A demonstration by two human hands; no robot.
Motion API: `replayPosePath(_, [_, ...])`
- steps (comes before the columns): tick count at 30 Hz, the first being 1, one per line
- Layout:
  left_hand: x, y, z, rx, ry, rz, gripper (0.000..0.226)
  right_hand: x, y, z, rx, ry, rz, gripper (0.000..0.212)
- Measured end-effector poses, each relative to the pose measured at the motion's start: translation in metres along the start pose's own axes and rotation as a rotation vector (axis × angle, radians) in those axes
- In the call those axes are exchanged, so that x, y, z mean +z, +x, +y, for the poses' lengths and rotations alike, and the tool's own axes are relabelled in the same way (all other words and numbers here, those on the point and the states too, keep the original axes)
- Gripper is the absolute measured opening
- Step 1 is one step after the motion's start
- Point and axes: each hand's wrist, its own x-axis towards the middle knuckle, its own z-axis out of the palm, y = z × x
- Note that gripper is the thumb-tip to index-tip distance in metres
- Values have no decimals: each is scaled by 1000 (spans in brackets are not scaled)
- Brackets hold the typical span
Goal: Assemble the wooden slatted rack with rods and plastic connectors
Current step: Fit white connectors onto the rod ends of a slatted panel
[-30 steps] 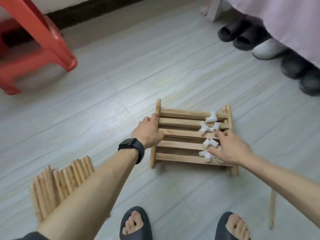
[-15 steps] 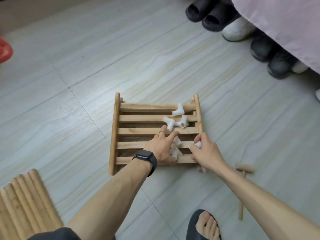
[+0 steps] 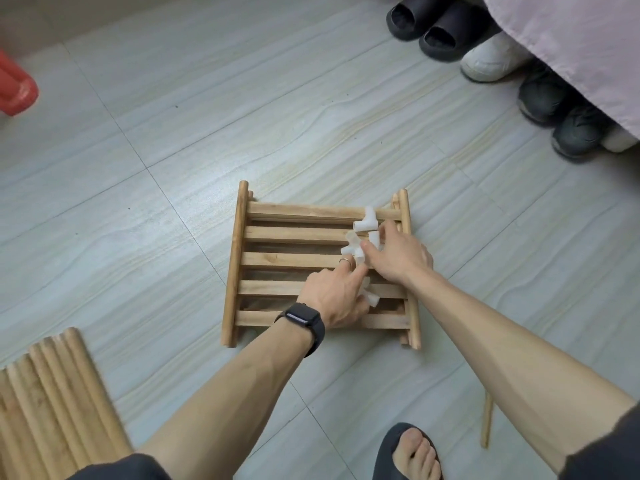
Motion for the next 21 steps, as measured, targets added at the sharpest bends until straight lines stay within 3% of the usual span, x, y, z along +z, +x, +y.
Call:
replayPosePath(4, [0, 6, -8, -9, -130, -77, 42, 5, 2, 0, -36, -1, 50, 31])
replayPosePath(9, [-6, 8, -24, -84, -401, 27, 34, 0, -9, 9, 6, 93, 162, 30])
replayPosePath(15, [-31, 13, -32, -295, -826, 180, 54, -17, -3, 25, 146, 246, 180, 35])
replayPosePath(17, [-35, 21, -26, -333, -892, 120, 66, -24, 6, 22, 147, 280, 147, 33])
replayPosePath(19, [-35, 31, -20, -346, -806, 6, 77, -30, 12, 15, 131, 314, 152, 34])
replayPosePath(21, [-35, 41, -15, -401, -746, -61, 74, -34, 16, 6, 90, 307, 187, 33])
